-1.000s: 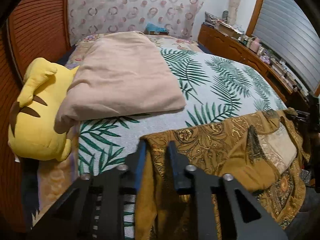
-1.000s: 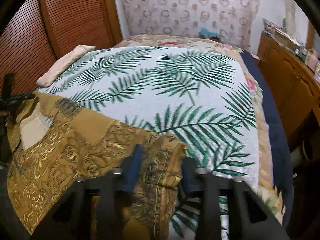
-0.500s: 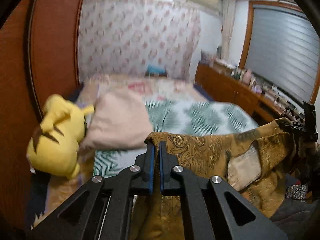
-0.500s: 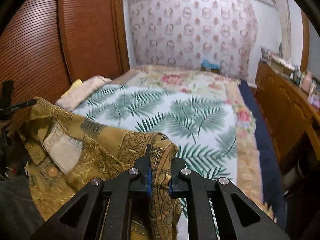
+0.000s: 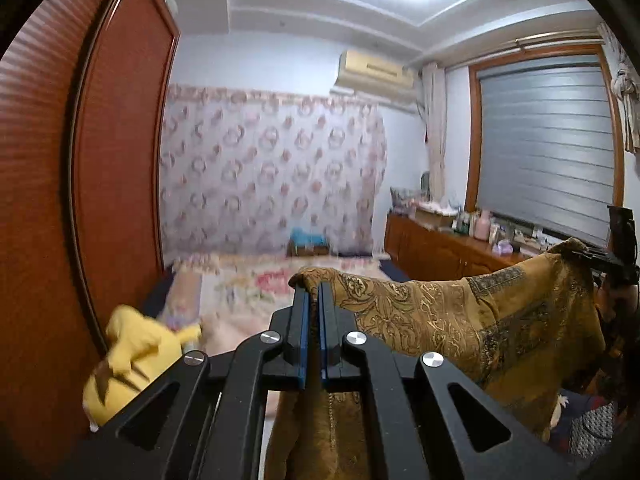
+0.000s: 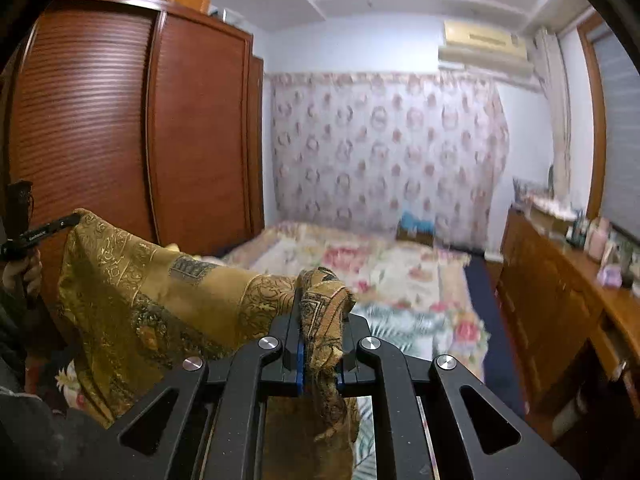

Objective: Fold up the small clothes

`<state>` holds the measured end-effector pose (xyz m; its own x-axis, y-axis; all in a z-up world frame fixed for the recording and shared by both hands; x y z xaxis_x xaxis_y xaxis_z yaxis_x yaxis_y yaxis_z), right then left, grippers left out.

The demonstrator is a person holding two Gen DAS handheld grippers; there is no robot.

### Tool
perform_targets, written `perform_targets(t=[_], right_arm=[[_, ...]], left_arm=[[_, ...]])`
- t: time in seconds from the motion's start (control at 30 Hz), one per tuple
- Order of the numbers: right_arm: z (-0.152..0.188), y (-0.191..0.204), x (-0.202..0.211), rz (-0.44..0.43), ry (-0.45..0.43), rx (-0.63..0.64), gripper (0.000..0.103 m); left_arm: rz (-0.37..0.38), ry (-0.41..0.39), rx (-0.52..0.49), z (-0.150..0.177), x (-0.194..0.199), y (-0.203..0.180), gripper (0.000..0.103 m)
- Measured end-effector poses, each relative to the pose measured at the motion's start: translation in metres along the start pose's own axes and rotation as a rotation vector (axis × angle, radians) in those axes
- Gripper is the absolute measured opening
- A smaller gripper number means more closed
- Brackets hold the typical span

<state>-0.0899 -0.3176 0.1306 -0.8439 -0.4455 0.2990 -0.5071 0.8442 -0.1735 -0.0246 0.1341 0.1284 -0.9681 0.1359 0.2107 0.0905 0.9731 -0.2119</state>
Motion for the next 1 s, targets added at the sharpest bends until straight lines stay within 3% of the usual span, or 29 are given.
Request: perform_targets(t=[0.2, 0.33, 0.47, 0.57, 0.73, 0.83, 1.0], right_arm=[[-0.041, -0.011, 0.031, 0.038, -0.086, 0.015, 0.01], [-0.055, -0.017, 0.031, 0.065, -0.111, 0.031, 0.01], [-0.066, -0.023, -0.002, 0.104, -0.1, 0.049, 0.01], [-0.062, -0.018, -0.055, 0.119, -0.065, 0.067, 0.01], [-0.048, -0.022, -0.148, 0.122, 0.055, 0.095, 0.01], [-0.017, -0.026, -0.205, 0.113, 0.142, 0.079, 0.01], [0.028, -0.035, -0.286, 0.1, 0.287, 0.035, 0.01]], left_arm=[[0.013, -0.073, -0.031, -0.043, -0.01, -0.006, 0.005], [-0.013, -0.105, -0.045, -0.066, -0.027, -0.002, 0.005], [-0.048, -0.104, -0.062, -0.08, -0.062, 0.006, 0.005], [-0.066, -0.063, -0.056, -0.082, -0.096, 0.016, 0.005], [-0.115, 0.073, -0.063, -0.043, -0.179, 0.037, 0.005], [-0.141, 0.178, -0.051, -0.004, -0.232, 0.054, 0.005], [-0.166, 0.294, -0.043, 0.04, -0.284, 0.058, 0.005]])
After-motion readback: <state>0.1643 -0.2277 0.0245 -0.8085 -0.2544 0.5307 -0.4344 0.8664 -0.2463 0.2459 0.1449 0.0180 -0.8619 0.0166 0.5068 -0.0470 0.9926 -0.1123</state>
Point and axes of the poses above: each gripper's, at about its wrist camera, not at the fingertips, and x roughly against the way its jaws point, y to its left, z to its underside, the point moved 3 cm from there along -x, roughly the way its jaws point, and after that the axes turned 7 degrees about x, right-handed, at the moved point
